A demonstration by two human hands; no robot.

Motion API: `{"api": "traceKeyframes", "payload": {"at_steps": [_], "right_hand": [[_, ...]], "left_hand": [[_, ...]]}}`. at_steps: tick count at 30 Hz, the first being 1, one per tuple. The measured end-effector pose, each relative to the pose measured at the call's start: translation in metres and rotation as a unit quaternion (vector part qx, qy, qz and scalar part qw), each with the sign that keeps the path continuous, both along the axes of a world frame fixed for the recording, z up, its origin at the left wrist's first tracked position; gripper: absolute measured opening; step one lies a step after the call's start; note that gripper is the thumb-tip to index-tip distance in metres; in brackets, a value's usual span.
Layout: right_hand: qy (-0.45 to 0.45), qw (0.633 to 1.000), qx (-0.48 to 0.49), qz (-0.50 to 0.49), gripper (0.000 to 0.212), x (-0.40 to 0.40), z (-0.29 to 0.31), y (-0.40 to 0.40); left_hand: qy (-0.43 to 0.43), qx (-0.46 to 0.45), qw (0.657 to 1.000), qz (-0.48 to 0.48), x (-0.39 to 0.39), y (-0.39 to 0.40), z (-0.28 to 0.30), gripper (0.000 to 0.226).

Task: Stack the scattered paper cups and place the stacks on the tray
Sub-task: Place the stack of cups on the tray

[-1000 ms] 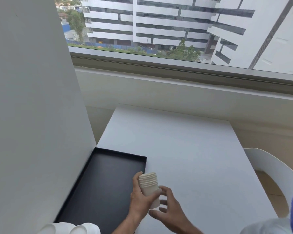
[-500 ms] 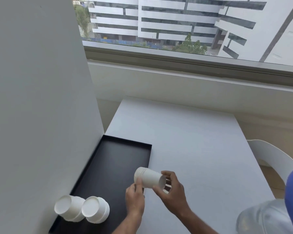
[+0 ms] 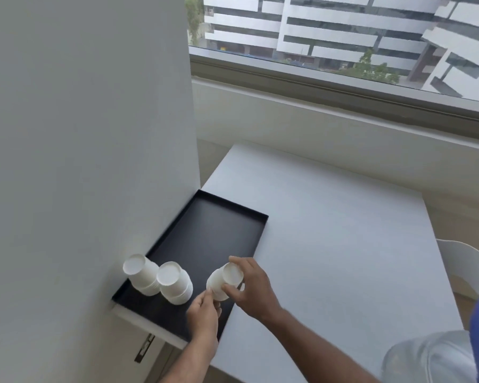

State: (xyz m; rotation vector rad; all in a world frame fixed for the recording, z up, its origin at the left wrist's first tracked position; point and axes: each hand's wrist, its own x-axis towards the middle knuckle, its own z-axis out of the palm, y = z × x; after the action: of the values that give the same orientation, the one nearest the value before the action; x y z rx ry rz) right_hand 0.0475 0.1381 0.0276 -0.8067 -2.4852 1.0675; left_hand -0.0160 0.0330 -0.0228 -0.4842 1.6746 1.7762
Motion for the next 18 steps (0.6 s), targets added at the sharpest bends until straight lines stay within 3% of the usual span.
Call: {"api": "traceKeyframes", "payload": {"at_steps": [7, 18], "right_hand": [[-0.077, 0.996, 0.007, 0.046, 0.059, -0.021, -0.010, -0.024], [-0.120, 0.989, 0.053, 0.063, 0.058, -0.038, -0.015, -0.041]], "left_hand": [[-0.089, -0.031, 0.995, -0.045, -0.014, -0.026, -0.014, 0.018], [-0.093, -0.009, 0.992, -0.082, -0.024, -0.037, -0.014, 0.025]]}}
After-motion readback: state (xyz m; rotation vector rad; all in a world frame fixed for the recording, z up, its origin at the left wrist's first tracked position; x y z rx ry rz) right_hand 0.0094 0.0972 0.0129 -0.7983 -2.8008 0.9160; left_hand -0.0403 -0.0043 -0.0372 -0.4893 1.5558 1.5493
